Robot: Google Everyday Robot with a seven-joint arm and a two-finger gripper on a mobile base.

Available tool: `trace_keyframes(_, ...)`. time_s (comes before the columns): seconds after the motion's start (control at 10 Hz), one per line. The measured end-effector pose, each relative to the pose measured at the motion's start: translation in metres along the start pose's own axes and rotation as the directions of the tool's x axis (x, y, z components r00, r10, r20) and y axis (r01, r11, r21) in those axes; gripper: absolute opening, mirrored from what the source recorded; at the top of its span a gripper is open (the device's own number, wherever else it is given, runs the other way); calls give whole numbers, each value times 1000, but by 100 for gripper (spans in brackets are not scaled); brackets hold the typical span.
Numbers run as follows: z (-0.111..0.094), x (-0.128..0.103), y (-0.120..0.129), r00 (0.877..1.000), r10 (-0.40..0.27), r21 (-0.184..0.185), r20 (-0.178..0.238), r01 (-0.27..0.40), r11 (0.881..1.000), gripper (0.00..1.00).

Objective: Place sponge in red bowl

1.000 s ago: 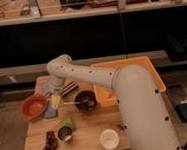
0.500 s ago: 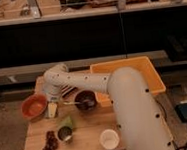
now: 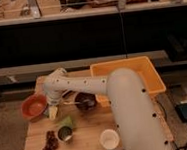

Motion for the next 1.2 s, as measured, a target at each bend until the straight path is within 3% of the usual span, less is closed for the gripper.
trace_keyframes(0.5,-1,13,-5,1000,29,30,7,-29,999,80)
trace_keyframes(0.7,0,13,-7,999,49,26,16,-49,998,66)
trace_keyframes(1.2,-9,15,-10,995,99,42,29,-100,994,14)
